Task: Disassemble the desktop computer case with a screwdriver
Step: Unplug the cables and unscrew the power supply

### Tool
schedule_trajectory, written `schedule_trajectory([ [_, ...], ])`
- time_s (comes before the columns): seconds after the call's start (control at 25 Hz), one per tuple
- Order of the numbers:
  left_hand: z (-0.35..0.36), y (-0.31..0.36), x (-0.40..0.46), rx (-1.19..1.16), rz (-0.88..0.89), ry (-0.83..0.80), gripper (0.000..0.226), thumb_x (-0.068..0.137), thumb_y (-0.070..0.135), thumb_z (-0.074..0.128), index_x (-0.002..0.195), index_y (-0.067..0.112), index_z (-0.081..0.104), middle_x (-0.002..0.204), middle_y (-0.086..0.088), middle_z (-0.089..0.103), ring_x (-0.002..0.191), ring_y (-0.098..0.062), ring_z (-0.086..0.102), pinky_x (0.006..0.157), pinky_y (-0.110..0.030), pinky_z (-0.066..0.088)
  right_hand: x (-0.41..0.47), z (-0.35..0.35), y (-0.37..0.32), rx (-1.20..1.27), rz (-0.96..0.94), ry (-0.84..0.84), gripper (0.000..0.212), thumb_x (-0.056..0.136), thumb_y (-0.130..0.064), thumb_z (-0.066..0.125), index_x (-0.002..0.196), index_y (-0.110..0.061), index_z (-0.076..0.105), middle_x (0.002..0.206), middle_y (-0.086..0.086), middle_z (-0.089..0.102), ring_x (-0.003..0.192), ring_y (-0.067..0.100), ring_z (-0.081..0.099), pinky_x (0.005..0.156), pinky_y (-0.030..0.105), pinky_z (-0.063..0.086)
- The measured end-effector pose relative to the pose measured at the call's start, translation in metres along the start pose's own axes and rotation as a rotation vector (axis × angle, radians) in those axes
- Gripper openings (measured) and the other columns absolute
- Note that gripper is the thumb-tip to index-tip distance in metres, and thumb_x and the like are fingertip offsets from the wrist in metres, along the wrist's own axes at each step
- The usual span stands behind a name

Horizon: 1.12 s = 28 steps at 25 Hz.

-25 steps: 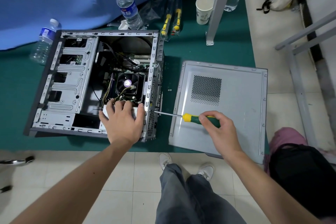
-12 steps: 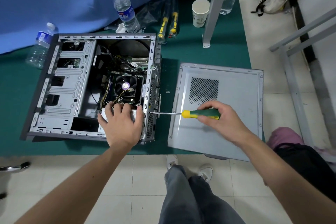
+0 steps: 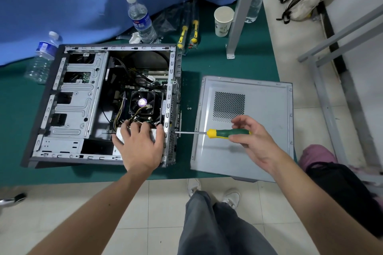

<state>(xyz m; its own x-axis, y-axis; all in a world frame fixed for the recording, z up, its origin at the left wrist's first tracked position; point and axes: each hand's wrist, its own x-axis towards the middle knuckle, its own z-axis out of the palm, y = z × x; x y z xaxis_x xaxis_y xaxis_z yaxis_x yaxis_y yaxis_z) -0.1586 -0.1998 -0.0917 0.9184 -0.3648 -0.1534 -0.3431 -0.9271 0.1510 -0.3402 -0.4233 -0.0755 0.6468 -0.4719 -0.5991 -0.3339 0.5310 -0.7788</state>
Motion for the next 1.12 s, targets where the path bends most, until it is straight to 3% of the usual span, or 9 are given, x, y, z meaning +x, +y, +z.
schedule_trajectory([
  [0.16, -0.002, 0.001, 0.0, -0.003, 0.001, -0.016, 0.051, 0.094, 0.063, 0.019, 0.086, 0.024, 0.052, 0.118, -0.004, 0.056, 0.14, -0.031, 0.025, 0.111, -0.062, 0.015, -0.003, 0.009, -0.005, -0.462, 0.254, 0.013, 0.045, 0.094, -0.057, 0.05, 0.092, -0.015, 0.067, 0.072, 0.005, 0.066, 0.052, 0.014, 0.056, 0.045, 0.02, 0.044],
  [0.28, -0.002, 0.001, 0.0, -0.007, 0.008, -0.017, 0.053, 0.094, 0.062, 0.019, 0.088, 0.023, 0.054, 0.118, -0.004, 0.057, 0.14, -0.031, 0.026, 0.111, -0.063, 0.015, 0.0, 0.007, -0.002, -0.305, 0.029, 0.096, 0.007, 0.092, -0.016, 0.063, 0.089, -0.021, 0.068, 0.08, 0.0, 0.061, 0.07, 0.011, 0.057, 0.058, 0.019, 0.043],
  [0.36, -0.002, 0.0, 0.0, 0.009, 0.003, -0.03, 0.058, 0.094, 0.063, 0.017, 0.092, 0.022, 0.058, 0.12, -0.004, 0.057, 0.14, -0.031, 0.026, 0.112, -0.063, 0.014, -0.005, 0.006, -0.004, 0.011, 0.012, 0.044, 0.025, 0.082, 0.003, 0.07, 0.097, -0.017, 0.068, 0.095, 0.007, 0.057, 0.085, 0.013, 0.058, 0.073, 0.025, 0.047],
  [0.52, -0.002, 0.001, 0.0, 0.035, 0.004, -0.059, 0.064, 0.093, 0.064, 0.013, 0.098, 0.022, 0.06, 0.122, -0.003, 0.056, 0.139, -0.031, 0.024, 0.112, -0.063, 0.014, -0.005, 0.013, -0.008, -0.443, 0.246, 0.064, 0.043, 0.097, -0.049, 0.05, 0.095, -0.01, 0.066, 0.077, 0.009, 0.061, 0.055, 0.015, 0.055, 0.05, 0.025, 0.048],
  [0.6, -0.002, 0.0, 0.001, 0.049, 0.007, -0.068, 0.066, 0.093, 0.065, 0.011, 0.1, 0.022, 0.061, 0.123, -0.003, 0.056, 0.139, -0.031, 0.024, 0.111, -0.063, 0.014, -0.002, 0.015, -0.008, -0.57, 0.124, 0.105, 0.032, 0.1, -0.039, 0.05, 0.091, -0.015, 0.068, 0.074, 0.006, 0.059, 0.05, 0.007, 0.048, 0.048, 0.022, 0.037],
  [0.76, -0.003, -0.001, 0.001, 0.065, 0.014, -0.072, 0.07, 0.093, 0.065, 0.009, 0.107, 0.022, 0.062, 0.126, -0.004, 0.055, 0.139, -0.031, 0.024, 0.111, -0.063, 0.014, -0.002, 0.009, -0.01, -0.003, 0.018, 0.062, 0.028, 0.085, 0.002, 0.068, 0.104, -0.018, 0.066, 0.099, 0.008, 0.056, 0.078, 0.012, 0.058, 0.067, 0.02, 0.049],
  [0.92, -0.003, -0.002, 0.001, 0.054, 0.018, -0.063, 0.07, 0.093, 0.065, 0.009, 0.107, 0.022, 0.062, 0.127, -0.004, 0.055, 0.139, -0.031, 0.024, 0.112, -0.062, 0.013, -0.003, 0.014, -0.007, -0.505, 0.238, 0.088, 0.039, 0.097, -0.05, 0.05, 0.094, -0.015, 0.067, 0.074, 0.006, 0.064, 0.051, 0.011, 0.05, 0.047, 0.023, 0.043],
  [1.04, -0.004, -0.001, 0.002, 0.065, 0.019, -0.067, 0.069, 0.093, 0.064, 0.01, 0.106, 0.021, 0.062, 0.127, -0.005, 0.055, 0.139, -0.031, 0.024, 0.112, -0.063, 0.013, 0.004, 0.014, -0.007, -0.217, 0.061, 0.166, 0.009, 0.095, -0.015, 0.059, 0.096, -0.019, 0.067, 0.09, 0.006, 0.058, 0.065, 0.007, 0.053, 0.057, 0.021, 0.039],
  [1.12, -0.003, -0.002, 0.0, 0.062, 0.014, -0.069, 0.069, 0.093, 0.064, 0.011, 0.107, 0.021, 0.062, 0.127, -0.005, 0.055, 0.139, -0.032, 0.023, 0.112, -0.063, 0.013, 0.001, 0.011, -0.009, 0.115, 0.057, 0.098, 0.028, 0.086, 0.005, 0.063, 0.104, -0.017, 0.066, 0.102, 0.01, 0.057, 0.081, 0.015, 0.059, 0.069, 0.025, 0.046],
])
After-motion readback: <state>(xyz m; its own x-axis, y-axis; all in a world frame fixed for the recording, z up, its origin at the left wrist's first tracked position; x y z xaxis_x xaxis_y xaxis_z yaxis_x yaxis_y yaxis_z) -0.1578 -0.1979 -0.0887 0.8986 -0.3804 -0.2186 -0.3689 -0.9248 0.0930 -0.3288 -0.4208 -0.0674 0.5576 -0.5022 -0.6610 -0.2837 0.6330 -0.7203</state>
